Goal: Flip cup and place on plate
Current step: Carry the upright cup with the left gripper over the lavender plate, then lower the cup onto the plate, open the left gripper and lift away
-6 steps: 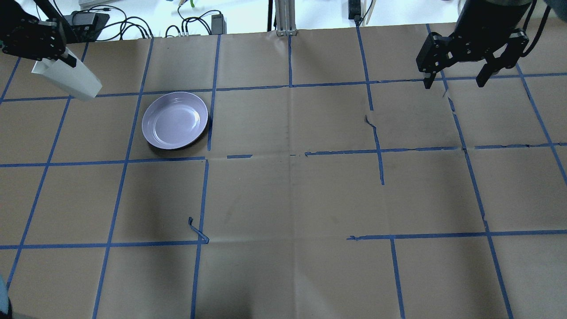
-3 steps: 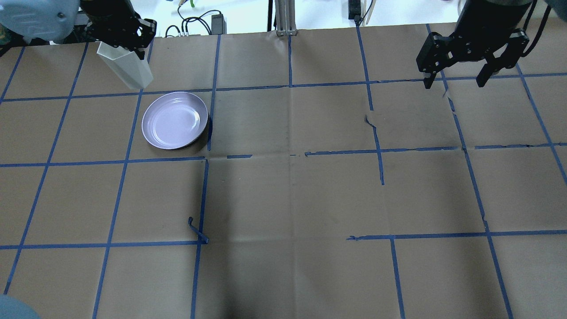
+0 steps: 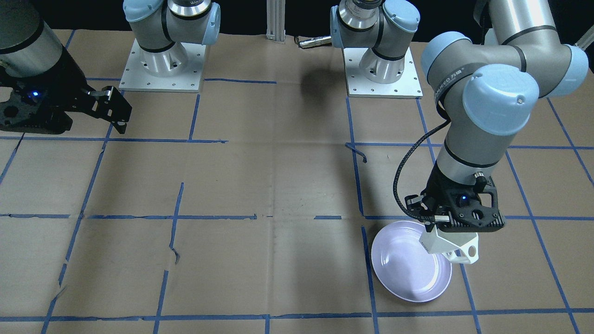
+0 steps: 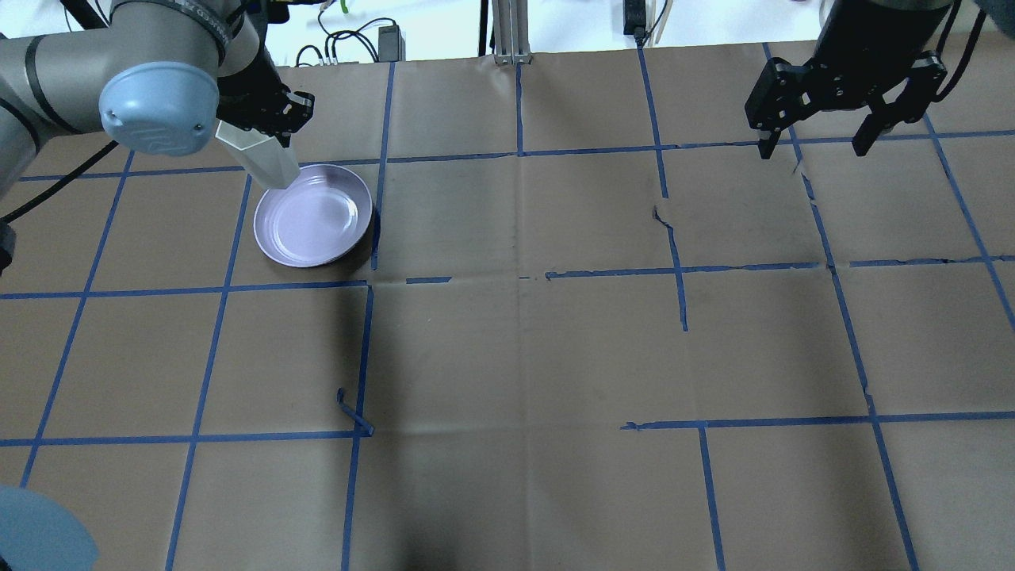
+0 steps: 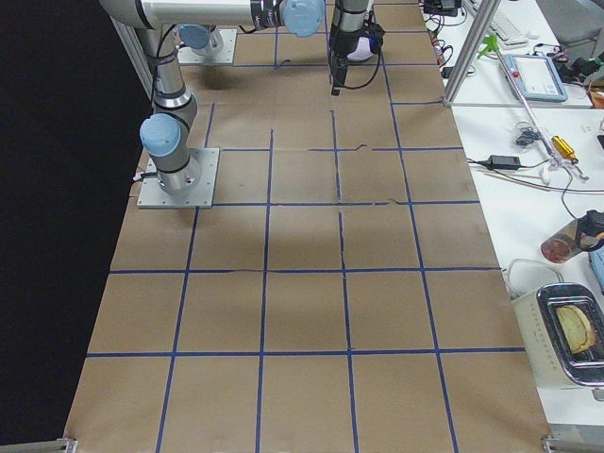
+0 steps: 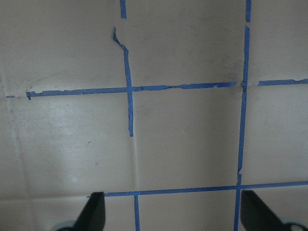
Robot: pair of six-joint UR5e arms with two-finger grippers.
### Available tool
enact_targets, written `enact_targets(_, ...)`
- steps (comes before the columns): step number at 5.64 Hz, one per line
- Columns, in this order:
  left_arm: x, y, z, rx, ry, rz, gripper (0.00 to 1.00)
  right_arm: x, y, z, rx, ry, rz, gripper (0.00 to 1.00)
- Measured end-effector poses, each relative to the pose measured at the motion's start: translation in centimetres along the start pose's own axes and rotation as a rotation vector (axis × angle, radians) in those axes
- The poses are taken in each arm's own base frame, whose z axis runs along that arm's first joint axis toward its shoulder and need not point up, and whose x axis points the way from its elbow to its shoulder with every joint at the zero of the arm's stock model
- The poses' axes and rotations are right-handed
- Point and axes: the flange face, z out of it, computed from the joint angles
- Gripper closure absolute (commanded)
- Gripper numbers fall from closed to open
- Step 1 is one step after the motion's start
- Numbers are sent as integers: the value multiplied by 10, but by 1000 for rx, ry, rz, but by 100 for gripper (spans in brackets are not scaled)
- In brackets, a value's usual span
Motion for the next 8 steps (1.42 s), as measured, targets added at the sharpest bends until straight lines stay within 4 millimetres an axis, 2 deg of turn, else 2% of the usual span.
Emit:
enact_targets(1,-8,2,32,-40,6,3,100,0,0,0,0,0,0,0)
enact_targets(2,-6,6,59,-75,14,4,100,0,0,0,0,0,0,0)
enact_targets(4,0,7,96,-109,34,3,100,0,0,0,0,0,0,0)
enact_targets(5,2,6,106,-116,38,4,91,0,0,0,0,0,0,0)
enact_targets(6,3,6,112,-122,39,5,33,0,0,0,0,0,0,0)
enact_targets(7,4,4,115,-120,39,5,0,0,0,0,0,0,0,0)
enact_targets(8,4,0,110,-102,38,3,0,0,0,0,0,0,0,0)
